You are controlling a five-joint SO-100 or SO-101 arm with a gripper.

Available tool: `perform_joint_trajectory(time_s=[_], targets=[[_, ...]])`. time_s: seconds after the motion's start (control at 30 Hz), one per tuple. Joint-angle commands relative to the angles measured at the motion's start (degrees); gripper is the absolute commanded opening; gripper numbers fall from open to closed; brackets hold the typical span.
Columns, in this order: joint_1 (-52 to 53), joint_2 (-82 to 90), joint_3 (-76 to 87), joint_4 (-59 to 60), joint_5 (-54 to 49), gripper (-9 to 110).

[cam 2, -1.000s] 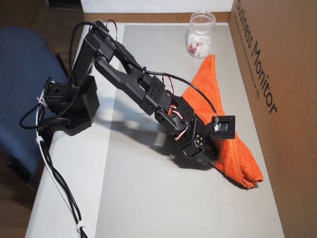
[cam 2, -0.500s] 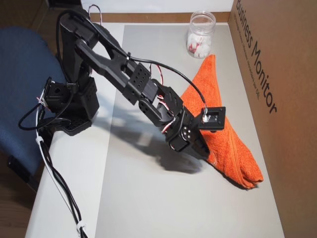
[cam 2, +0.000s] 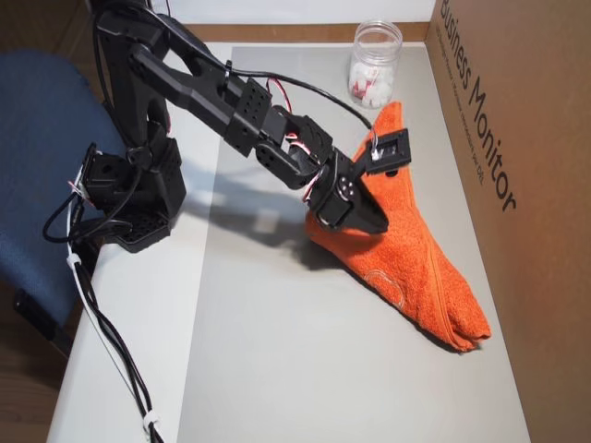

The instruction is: Fold the blanket.

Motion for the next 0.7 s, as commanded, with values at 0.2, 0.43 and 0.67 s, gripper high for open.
perform_joint_trajectory(time_s=[0.2,0.43,0.67], targets=[[0.4,-8.8,-6.5,-4.7,-0.3,0],[0.5,-17.7,-11.4,-4.7,-0.3,0],[0.5,-21.3,-10.8,-4.3,-0.3,0]])
